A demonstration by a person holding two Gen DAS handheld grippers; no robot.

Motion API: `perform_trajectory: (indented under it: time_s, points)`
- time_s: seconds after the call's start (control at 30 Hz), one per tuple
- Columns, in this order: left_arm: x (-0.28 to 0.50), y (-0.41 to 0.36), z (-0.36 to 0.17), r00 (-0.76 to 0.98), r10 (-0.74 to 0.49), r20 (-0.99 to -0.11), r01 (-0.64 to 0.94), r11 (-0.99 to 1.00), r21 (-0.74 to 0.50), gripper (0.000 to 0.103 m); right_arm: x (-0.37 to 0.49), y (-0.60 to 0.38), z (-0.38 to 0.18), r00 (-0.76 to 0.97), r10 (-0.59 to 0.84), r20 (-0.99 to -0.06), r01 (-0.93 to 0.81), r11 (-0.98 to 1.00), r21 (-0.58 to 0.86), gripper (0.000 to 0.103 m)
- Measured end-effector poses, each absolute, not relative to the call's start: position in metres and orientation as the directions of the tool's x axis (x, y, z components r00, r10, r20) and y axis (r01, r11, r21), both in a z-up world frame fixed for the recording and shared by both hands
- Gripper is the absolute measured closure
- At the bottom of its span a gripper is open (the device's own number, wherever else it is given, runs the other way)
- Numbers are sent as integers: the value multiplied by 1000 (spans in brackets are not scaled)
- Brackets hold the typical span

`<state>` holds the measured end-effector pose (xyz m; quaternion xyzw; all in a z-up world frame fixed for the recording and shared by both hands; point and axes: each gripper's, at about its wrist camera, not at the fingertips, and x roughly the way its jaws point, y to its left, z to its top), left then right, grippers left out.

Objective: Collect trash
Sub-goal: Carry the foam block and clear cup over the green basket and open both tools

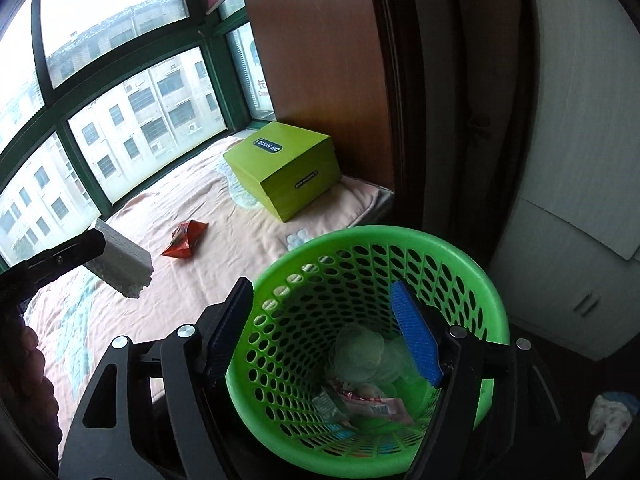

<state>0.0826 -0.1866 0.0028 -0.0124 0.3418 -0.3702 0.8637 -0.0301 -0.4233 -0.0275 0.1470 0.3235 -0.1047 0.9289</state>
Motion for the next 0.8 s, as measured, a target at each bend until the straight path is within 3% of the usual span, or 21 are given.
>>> perform_trajectory:
  time_s: [0.07,0.27,0.8]
  points:
    - [82,-191,1,484,-649,-587,636,722,-274,50,-36,-425,-26,770,-112,-628,299,933,200,24]
    - [77,-208,-2,454,-663,-595,657,700,-279,50,-51,-433,-22,769,-144,-623,331,923,195,20]
    - [57,-269,-10,373,-683,-628,720,640,-268,49,-79,-455,-20,773,-197,-603,391,897,207,16]
